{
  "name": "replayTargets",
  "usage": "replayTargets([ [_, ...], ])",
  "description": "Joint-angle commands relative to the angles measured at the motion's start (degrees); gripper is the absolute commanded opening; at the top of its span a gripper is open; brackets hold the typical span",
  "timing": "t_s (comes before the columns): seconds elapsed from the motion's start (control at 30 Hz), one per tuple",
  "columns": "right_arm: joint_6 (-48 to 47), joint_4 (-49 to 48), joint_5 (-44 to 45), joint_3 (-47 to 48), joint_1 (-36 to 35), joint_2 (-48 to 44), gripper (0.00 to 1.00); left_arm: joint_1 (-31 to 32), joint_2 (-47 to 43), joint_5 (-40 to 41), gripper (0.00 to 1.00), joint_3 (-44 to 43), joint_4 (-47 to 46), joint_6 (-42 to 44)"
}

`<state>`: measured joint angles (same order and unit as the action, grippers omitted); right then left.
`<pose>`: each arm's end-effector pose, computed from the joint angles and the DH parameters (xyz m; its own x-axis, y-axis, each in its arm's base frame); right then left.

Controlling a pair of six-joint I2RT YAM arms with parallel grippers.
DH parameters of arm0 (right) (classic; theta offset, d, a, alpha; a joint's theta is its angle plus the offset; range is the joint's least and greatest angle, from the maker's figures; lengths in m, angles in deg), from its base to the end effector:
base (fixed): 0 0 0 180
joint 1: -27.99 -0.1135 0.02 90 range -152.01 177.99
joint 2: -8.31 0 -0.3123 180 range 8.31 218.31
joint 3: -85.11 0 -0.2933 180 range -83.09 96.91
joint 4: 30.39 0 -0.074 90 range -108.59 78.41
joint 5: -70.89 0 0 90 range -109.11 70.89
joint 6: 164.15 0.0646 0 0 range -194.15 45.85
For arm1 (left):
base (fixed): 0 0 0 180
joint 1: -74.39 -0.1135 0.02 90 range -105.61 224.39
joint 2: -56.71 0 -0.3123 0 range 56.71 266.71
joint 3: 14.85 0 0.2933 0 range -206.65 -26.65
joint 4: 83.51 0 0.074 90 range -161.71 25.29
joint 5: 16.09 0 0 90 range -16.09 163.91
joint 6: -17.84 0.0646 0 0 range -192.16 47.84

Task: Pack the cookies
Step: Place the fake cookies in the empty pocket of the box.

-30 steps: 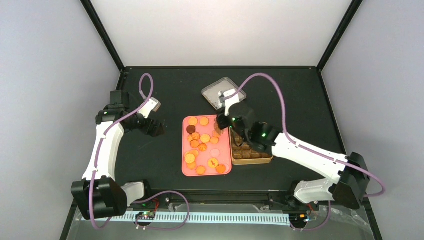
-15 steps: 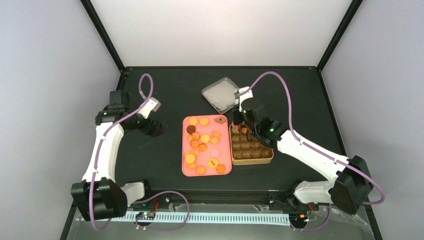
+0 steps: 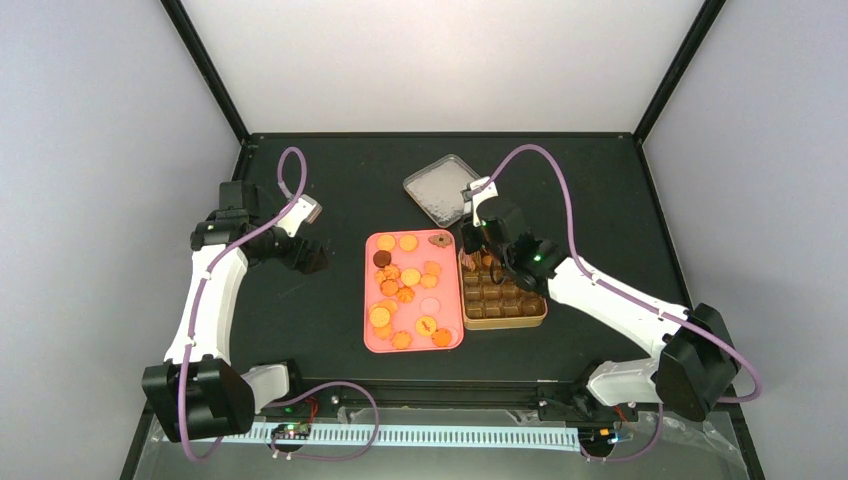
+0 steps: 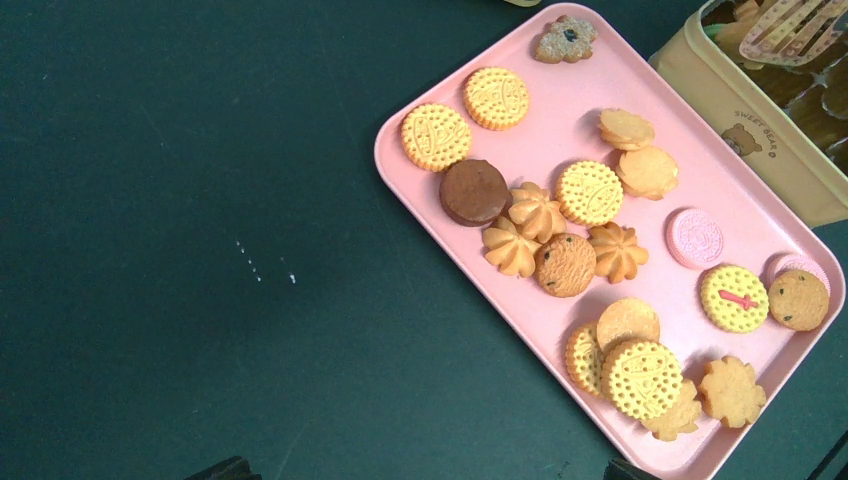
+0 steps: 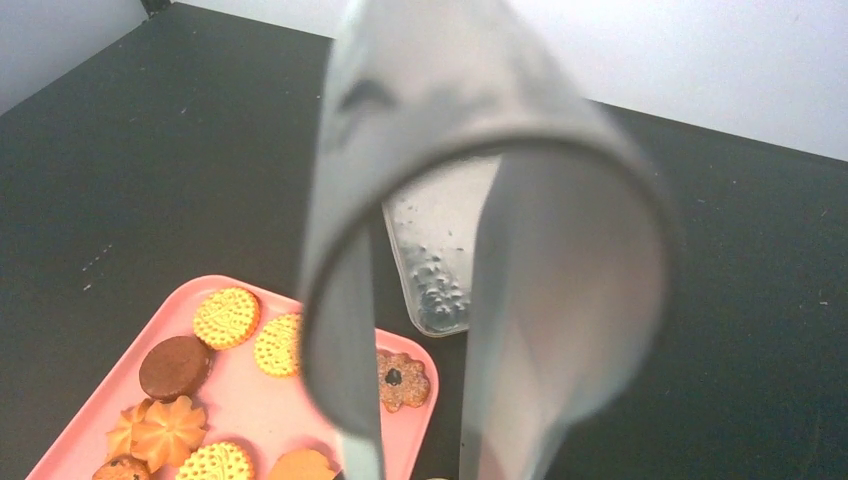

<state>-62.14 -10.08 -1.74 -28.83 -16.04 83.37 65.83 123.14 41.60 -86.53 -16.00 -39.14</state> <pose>0.2632 0.2276 0.3030 -0.4433 -0.1524 -0.8833 -0.3925 0.9189 0.0385 0.2494 0.0026 0.3128 -0.6683 0.3651 -0.6481 0.5777 0.8036 -0.1430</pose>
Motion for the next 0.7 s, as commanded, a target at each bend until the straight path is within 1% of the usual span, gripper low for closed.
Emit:
replayTargets([
  [0.0, -0.7, -1.8, 0.0, -0.2, 0.5, 0.0, 0.29, -0.5, -0.8, -0.1, 0.93, -2.3, 0.9, 0.8],
  [0.23, -0.7, -1.6, -0.5, -0.1, 1.2, -1.2, 0.29, -0.5, -0.8, -0.2, 0.92, -2.2, 1.0, 0.8],
  [0.43, -0.6, -1.3, -0.7, 0.0, 1.5, -1.4, 0.22, -0.5, -0.9, -0.1, 0.92, -2.2, 1.0, 0.9],
  [0.67, -1.0, -1.0, -1.1, 1.4, 2.3, -0.3, 0.18, -0.6, -1.0, 0.0, 0.92, -2.2, 1.1, 1.2],
])
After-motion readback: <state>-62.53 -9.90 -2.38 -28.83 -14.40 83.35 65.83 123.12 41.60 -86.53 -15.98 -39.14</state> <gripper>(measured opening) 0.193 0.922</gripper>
